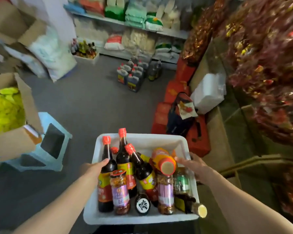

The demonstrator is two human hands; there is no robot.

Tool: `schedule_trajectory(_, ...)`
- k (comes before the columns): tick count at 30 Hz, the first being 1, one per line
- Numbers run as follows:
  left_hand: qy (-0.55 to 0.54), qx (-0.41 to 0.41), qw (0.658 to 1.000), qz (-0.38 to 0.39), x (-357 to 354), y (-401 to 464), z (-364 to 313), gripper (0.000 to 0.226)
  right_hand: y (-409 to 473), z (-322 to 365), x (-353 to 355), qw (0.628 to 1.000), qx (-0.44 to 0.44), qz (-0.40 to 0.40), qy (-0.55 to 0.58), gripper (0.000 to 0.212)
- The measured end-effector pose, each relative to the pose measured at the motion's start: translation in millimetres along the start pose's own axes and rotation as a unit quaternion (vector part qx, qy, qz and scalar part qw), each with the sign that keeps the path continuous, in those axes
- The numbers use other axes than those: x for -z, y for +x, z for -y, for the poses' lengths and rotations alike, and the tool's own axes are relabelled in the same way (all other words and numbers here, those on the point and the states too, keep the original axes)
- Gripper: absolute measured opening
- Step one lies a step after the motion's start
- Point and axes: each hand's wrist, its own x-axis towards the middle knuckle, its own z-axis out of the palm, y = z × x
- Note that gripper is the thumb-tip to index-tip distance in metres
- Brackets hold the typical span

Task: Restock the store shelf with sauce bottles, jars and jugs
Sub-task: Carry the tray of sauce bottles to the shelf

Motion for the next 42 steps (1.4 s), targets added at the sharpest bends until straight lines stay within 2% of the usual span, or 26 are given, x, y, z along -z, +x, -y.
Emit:
schedule_trajectory(1,0.0,-0.001,1.0,0.004,-8.7,17.7,-21.9,0.077,20.5,15.7,-1.7,1.0,0.001,-0.002,0.0,0.02)
schedule_trajectory(4,0.012,-0.002,1.0,0.005,-31.2,64.7,-92.8,0.068,89.5,67.4,-10.1,1.0,0.0,-0.01,0.011,0.055)
schedule_trajectory(7,0.021,-0.009,1.0,-0.001,-48.7,109.2,-164.1,0.055,155.3,117.4,-20.4,1.0,0.0,-0.009,0.008,0.079)
schedule_trajectory(11,0.033,-0.02,0.999,-0.013,-69.8,177.8,-255.0,0.058,248.6,191.3,-40.5,1.0,-0.006,0.002,0.013,0.098)
schedule_trajectory(12,0.045,-0.019,0.999,-0.019,-74.9,194.8,-274.9,0.06,268.6,214.2,-47.2,1.0,-0.005,0.011,0.001,0.092)
schedule_trajectory(14,0.039,-0.017,0.998,-0.038,-85.4,227.3,-313.0,0.058,310.7,260.5,-60.7,0.999,0.008,0.045,-0.009,0.066)
schedule_trajectory(18,-0.015,0.008,0.997,-0.082,-104.9,284.5,-394.0,0.056,406.7,344.8,-88.0,0.995,0.018,0.092,-0.027,0.049)
schedule_trajectory(19,-0.026,0.011,0.996,-0.085,-109.0,299.6,-415.0,0.054,433.1,364.1,-95.2,0.996,0.019,0.087,-0.025,0.051)
schedule_trajectory(20,-0.033,0.014,0.996,-0.086,-112.5,313.4,-436.5,0.053,454.0,385.8,-103.6,0.996,0.018,0.084,-0.025,0.07)
schedule_trajectory(22,-0.047,0.022,0.995,-0.084,-117.4,342.6,-476.1,0.053,498.1,426.0,-119.4,0.994,0.001,0.088,-0.062,0.12)
schedule_trajectory(25,-0.07,0.031,0.993,-0.09,-119.0,388.1,-532.9,0.061,558.6,485.9,-145.4,0.993,0.017,0.083,-0.087,0.135)
schedule_trajectory(26,-0.072,0.039,0.993,-0.083,-118.7,404.9,-551.1,0.064,573.2,510.8,-157.3,0.992,0.008,0.082,-0.092,0.132)
schedule_trajectory(27,-0.079,0.039,0.993,-0.073,-119.3,427.2,-568.4,0.067,591.6,532.0,-168.8,0.992,-0.002,0.082,-0.097,0.117)
schedule_trajectory(29,-0.086,0.037,0.995,-0.04,-122.6,469.8,-606.7,0.068,618.7,569.7,-193.7,0.993,-0.002,0.084,-0.087,0.055)
schedule_trajectory(30,-0.094,0.046,0.994,-0.024,-124.8,488.3,-628.9,0.066,633.2,584.4,-205.5,0.994,-0.003,0.077,-0.083,0.035)
schedule_trajectory(31,-0.1,0.049,0.994,-0.007,-128.0,510.5,-651.2,0.062,649.9,599.9,-217.5,0.995,-0.005,0.066,-0.079,0.032)
schedule_trajectory(33,-0.113,0.046,0.992,0.019,-129.7,547.0,-696.2,0.056,684.6,627.5,-241.2,0.996,-0.011,0.056,-0.069,0.046)
schedule_trajectory(36,-0.096,0.041,0.994,0.032,-128.4,597.2,-760.9,0.089,738.0,668.9,-278.4,0.998,-0.027,0.045,-0.033,0.07)
schedule_trajectory(37,-0.088,0.032,0.995,0.014,-127.7,615.8,-779.6,0.086,754.8,681.2,-288.5,0.998,-0.033,0.047,-0.026,0.068)
schedule_trajectory(40,-0.046,0.027,0.998,-0.038,-126.6,666.8,-841.5,0.07,794.9,728.2,-317.3,0.998,-0.035,0.054,-0.012,0.045)
schedule_trajectory(42,-0.033,0.016,0.999,-0.039,-130.1,700.5,-881.1,0.071,833.2,757.0,-336.5,0.997,-0.057,0.06,-0.001,0.047)
